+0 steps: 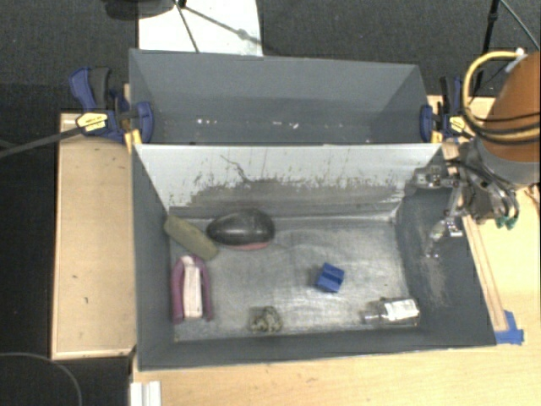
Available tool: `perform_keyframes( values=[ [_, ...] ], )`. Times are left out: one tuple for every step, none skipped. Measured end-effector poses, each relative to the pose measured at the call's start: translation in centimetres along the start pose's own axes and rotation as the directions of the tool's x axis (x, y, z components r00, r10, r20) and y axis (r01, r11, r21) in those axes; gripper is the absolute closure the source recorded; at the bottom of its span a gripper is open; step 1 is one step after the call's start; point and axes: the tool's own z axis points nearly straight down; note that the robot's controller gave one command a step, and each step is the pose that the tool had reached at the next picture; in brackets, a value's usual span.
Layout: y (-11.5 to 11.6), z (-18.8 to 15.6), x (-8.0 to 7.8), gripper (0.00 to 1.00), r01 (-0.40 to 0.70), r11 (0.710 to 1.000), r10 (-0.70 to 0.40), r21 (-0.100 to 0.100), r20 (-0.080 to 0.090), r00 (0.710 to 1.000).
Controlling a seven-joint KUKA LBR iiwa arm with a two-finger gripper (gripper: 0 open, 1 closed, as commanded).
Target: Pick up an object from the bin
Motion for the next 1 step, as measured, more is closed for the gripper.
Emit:
perform_keyframes(
  values=[
    [7.73, 5.47, -0.78, 0.00, -0.054, 0.999, 0.054, -0.005, -0.006, 0.999]
  ],
)
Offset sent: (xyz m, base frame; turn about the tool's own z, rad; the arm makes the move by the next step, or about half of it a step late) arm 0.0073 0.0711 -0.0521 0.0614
